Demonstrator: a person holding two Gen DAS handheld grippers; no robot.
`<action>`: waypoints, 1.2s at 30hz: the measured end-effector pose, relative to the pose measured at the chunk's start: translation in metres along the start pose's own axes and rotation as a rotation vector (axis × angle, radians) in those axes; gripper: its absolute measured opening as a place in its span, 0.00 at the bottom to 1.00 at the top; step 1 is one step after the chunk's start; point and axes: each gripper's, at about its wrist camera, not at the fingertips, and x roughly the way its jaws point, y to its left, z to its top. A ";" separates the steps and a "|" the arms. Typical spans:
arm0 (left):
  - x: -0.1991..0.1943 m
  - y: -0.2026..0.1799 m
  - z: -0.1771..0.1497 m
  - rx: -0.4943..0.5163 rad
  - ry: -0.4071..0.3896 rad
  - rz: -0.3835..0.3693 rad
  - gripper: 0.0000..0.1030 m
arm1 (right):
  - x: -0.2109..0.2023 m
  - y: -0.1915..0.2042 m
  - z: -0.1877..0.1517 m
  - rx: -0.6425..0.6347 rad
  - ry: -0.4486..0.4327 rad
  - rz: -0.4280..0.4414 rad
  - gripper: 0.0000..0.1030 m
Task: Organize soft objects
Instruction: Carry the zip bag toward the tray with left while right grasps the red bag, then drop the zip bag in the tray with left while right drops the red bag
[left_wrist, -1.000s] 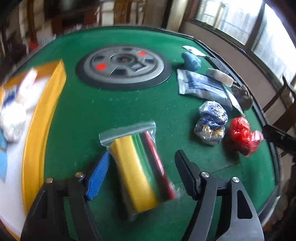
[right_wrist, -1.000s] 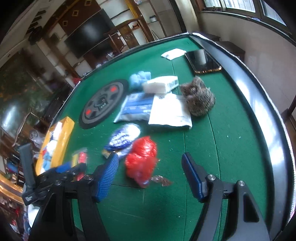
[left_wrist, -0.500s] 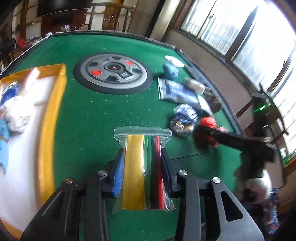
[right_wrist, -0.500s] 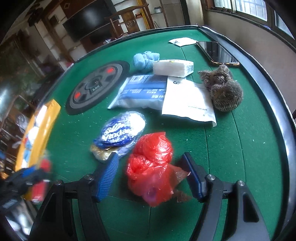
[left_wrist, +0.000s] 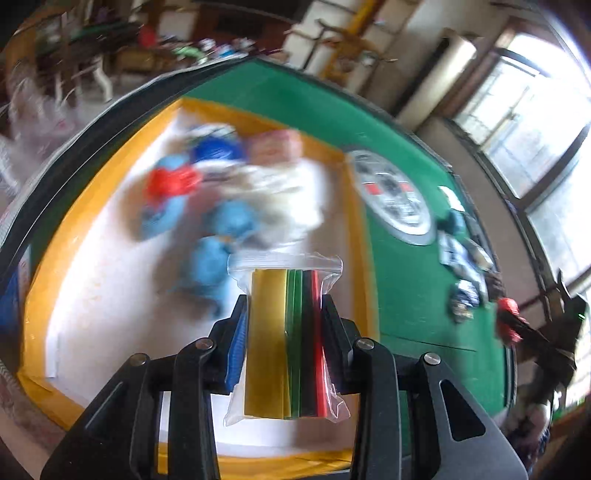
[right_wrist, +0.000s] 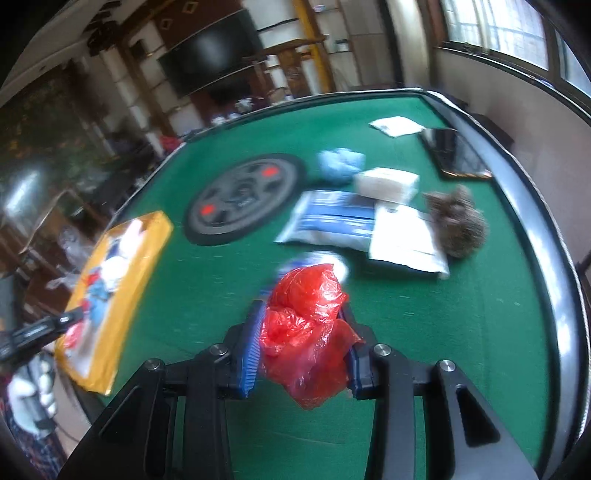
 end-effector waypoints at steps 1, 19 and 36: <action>0.004 0.002 -0.001 -0.004 0.006 0.007 0.33 | 0.002 0.007 0.001 -0.014 0.001 0.008 0.33; 0.001 0.025 0.006 -0.048 -0.017 -0.016 0.53 | 0.064 0.209 0.006 -0.354 0.120 0.220 0.33; -0.047 0.069 -0.012 -0.139 -0.127 -0.091 0.58 | 0.180 0.287 0.003 -0.441 0.261 0.067 0.40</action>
